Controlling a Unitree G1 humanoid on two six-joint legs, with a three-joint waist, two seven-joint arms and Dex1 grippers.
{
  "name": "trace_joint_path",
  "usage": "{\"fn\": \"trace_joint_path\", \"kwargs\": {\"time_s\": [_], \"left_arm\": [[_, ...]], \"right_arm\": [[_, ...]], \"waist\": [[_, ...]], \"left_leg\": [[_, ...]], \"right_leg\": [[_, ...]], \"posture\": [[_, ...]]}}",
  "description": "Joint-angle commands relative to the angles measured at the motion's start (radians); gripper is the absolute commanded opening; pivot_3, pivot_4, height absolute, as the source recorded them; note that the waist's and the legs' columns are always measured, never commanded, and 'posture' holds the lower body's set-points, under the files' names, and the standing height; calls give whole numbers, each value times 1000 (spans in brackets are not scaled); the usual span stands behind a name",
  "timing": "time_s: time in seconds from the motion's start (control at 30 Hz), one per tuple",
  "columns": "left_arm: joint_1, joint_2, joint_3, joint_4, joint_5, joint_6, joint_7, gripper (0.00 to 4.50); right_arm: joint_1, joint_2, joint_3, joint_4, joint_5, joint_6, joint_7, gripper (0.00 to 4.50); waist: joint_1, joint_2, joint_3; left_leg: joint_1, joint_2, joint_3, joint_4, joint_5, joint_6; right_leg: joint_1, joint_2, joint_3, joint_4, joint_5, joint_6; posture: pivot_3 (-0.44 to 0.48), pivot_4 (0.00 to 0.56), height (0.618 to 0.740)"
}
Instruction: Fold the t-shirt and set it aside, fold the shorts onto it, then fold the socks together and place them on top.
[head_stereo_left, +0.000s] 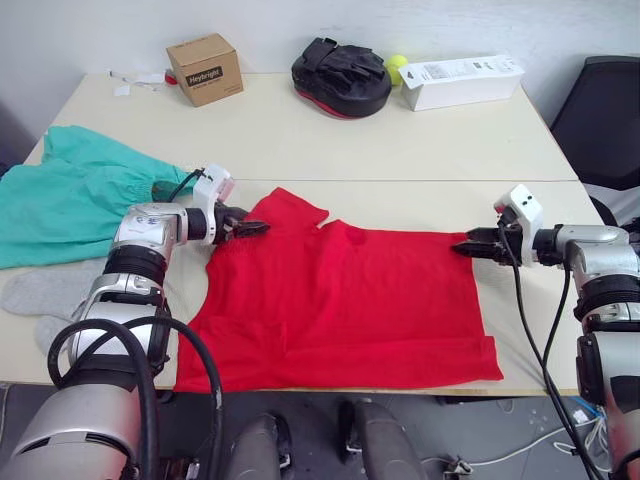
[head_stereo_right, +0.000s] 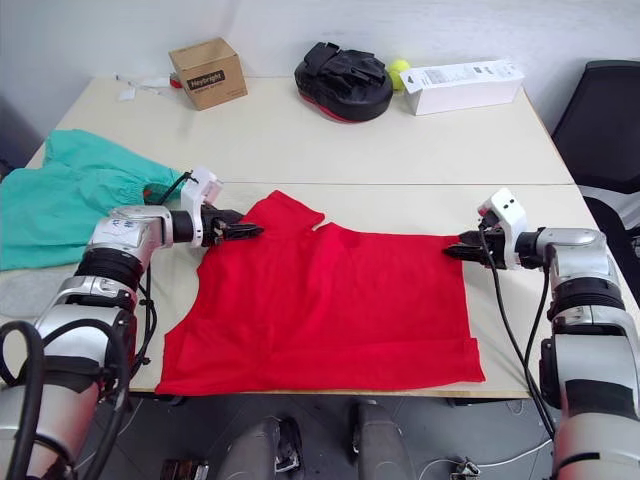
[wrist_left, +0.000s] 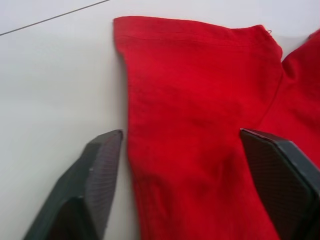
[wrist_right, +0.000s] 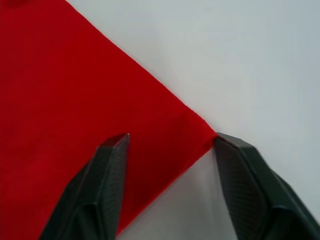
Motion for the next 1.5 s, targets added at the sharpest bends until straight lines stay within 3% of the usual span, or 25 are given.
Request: {"fn": "trace_joint_path", "kwargs": {"time_s": [0.03, 0.13, 0.27, 0.63, 1.17, 1.5], "left_arm": [[3, -2, 7, 15, 17, -4, -7, 2289], [6, 3, 14, 15, 18, -10, -14, 1333], [29, 12, 29, -8, 11, -33, -24, 30], [198, 65, 123, -283, -91, -94, -178, 30], [469, 108, 172, -628, -174, -190, -208, 30], [561, 136, 160, -675, -160, -233, -193, 30]], "right_arm": [[-10, -4, -18, 3, 0, -22, 6, 1069], [-8, -4, -22, 3, 2, -32, 4, 9], [-5, -10, -30, 5, 6, -50, 1, 0], [33, -70, -86, -41, 48, -95, 68, 0], [291, -91, -219, -280, 203, -126, 190, 0], [430, -109, -222, -357, 215, -151, 200, 0]], "waist": [[0, 0, 0], [0, 0, 0], [-2, 0, 0], [-3, 0, 0], [-2, 0, 0], [0, 0, 0]], "left_leg": [[0, 0, 0, 0, 0, 0], [0, 0, 0, 0, 0, 0], [0, 0, 0, 0, 0, 0], [0, 0, 0, 0, 0, 0], [0, 0, -1, 0, 0, 0], [1, 0, -1, 0, 0, 0]], "right_leg": [[0, 0, 0, 0, 0, 0], [0, 0, 0, 0, 0, 0], [0, 0, 0, 0, 0, 0], [0, 0, 0, 0, 0, 0], [0, 0, 1, 1, 0, 0], [1, -1, 1, 0, 0, 0]], "posture": [[0, 150, 740], [0, 150, 740], [0, 150, 740], [0, 150, 740], [0, 150, 740], [0, 150, 740]]}}
